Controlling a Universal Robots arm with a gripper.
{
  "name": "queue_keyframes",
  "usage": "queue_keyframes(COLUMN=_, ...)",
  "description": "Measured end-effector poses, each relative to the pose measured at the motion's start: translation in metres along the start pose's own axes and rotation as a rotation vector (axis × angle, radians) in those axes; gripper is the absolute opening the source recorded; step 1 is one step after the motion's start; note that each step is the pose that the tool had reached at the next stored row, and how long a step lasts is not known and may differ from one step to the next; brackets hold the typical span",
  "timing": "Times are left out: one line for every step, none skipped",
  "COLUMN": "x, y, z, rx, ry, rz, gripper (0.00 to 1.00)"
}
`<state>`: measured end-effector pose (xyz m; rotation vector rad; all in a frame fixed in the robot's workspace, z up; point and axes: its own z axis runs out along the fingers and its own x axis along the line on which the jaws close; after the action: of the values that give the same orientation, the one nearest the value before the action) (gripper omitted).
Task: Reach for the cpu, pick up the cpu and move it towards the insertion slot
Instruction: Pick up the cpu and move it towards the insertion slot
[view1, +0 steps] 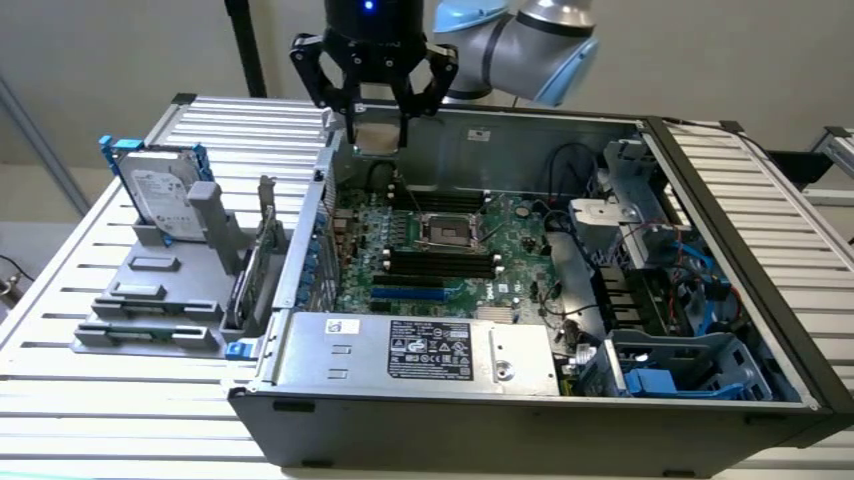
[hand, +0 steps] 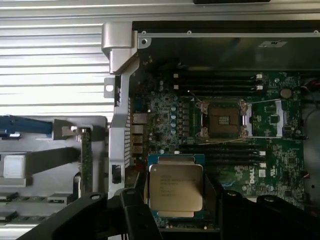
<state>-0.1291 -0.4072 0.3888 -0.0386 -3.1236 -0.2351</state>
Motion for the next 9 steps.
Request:
queue_keyframes(x=-0.004, y=0.0003, z=0.0000, rx=0.0000, ry=0.0000, rz=0.000, gripper=0.54)
queue_keyframes(x=-0.009, y=0.0005, z=0.0001, rx=0.0000, ry=0.0000, rz=0.000, gripper=0.54)
queue_keyframes(x=-0.014, y=0.0010, z=0.0002, rx=0.0000, ry=0.0000, rz=0.000, gripper=0.54)
queue_keyframes(x=-0.018, y=0.0017, z=0.0005, rx=0.0000, ry=0.0000, rz=0.000, gripper=0.54)
queue_keyframes(x=-0.023, y=0.0028, z=0.0012, rx=0.0002, ry=0.0001, rz=0.000, gripper=0.54)
queue_keyframes(x=-0.027, y=0.0044, z=0.0024, rx=0.0002, ry=0.0000, rz=0.000, gripper=0.54)
queue_keyframes(x=-0.032, y=0.0065, z=0.0040, rx=0.0009, ry=-0.0001, rz=0.000, gripper=0.54)
queue_keyframes(x=-0.036, y=0.0088, z=0.0057, rx=0.0021, ry=0.0000, rz=0.000, gripper=0.54)
queue_keyframes(x=-0.040, y=0.0110, z=0.0073, rx=0.0030, ry=-0.0001, rz=0.000, gripper=0.54)
